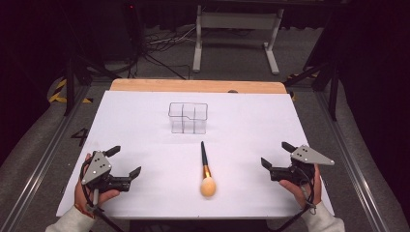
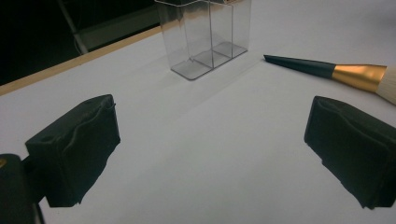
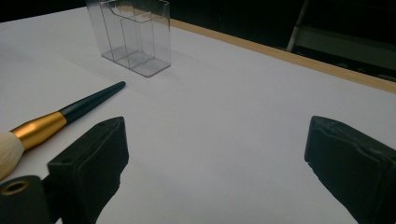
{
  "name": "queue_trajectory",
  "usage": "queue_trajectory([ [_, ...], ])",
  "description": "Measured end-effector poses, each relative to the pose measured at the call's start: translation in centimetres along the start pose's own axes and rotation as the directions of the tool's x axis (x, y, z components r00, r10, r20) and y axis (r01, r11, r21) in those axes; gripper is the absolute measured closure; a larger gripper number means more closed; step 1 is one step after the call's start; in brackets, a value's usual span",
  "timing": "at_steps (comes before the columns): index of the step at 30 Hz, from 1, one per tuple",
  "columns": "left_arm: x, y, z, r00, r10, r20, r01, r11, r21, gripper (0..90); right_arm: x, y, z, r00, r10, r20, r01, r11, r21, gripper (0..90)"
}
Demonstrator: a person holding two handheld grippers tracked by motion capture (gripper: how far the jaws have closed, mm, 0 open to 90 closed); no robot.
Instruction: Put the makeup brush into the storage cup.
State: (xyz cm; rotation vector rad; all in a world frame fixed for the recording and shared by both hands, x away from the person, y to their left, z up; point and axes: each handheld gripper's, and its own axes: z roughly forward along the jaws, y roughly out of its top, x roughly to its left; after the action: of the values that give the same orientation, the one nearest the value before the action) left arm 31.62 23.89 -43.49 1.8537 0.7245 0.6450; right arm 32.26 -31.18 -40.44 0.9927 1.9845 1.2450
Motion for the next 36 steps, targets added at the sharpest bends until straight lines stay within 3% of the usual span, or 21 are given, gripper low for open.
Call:
queue_trajectory([
  [8,-0.3,-0.2,0.0,0.9996,0.002,0.028,-0.002,0.9998,0.018,4.4,0.1,0.3,0.3,0.9996,-0.015,-0.025,0.016,0.999,0.032,11.7],
  [10,-0.3,-0.2,-0.1,0.9994,0.012,0.032,-0.012,0.9997,0.022,6.6,0.0,0.5,0.3,0.9984,-0.021,-0.052,0.024,0.999,0.047,11.7],
  [15,-0.1,-0.3,0.1,0.9996,-0.008,0.026,0.007,0.9992,0.04,6.0,0.0,0.9,0.8,0.9931,-0.038,-0.111,0.047,0.996,0.079,12.9],
  [19,-0.1,-0.3,0.3,0.9995,-0.012,0.029,0.011,0.9985,0.053,6.0,0.0,1.2,1.3,0.9914,-0.022,-0.129,0.035,0.994,0.102,12.8],
  [23,-0.1,-0.6,0.5,0.9993,-0.025,0.028,0.023,0.9974,0.069,5.0,0.5,1.7,2.2,0.9918,-0.022,-0.126,0.048,0.977,0.207,16.4],
  [26,-0.1,-0.6,0.4,0.9994,-0.022,0.027,0.02,0.9973,0.07,4.8,0.9,2.3,2.7,0.9882,-0.004,-0.153,0.045,0.964,0.261,16.2],
  [31,-0.2,-0.6,0.4,0.9993,-0.017,0.034,0.015,0.9974,0.07,4.8,1.8,3.8,3.6,0.982,-0.001,-0.189,0.059,0.95,0.306,15.1],
  [36,-0.2,-0.7,0.6,0.9988,-0.013,0.048,0.009,0.9964,0.085,4.7,3.2,5.5,4.7,0.9718,-0.062,-0.227,0.132,0.942,0.307,15.5],
])
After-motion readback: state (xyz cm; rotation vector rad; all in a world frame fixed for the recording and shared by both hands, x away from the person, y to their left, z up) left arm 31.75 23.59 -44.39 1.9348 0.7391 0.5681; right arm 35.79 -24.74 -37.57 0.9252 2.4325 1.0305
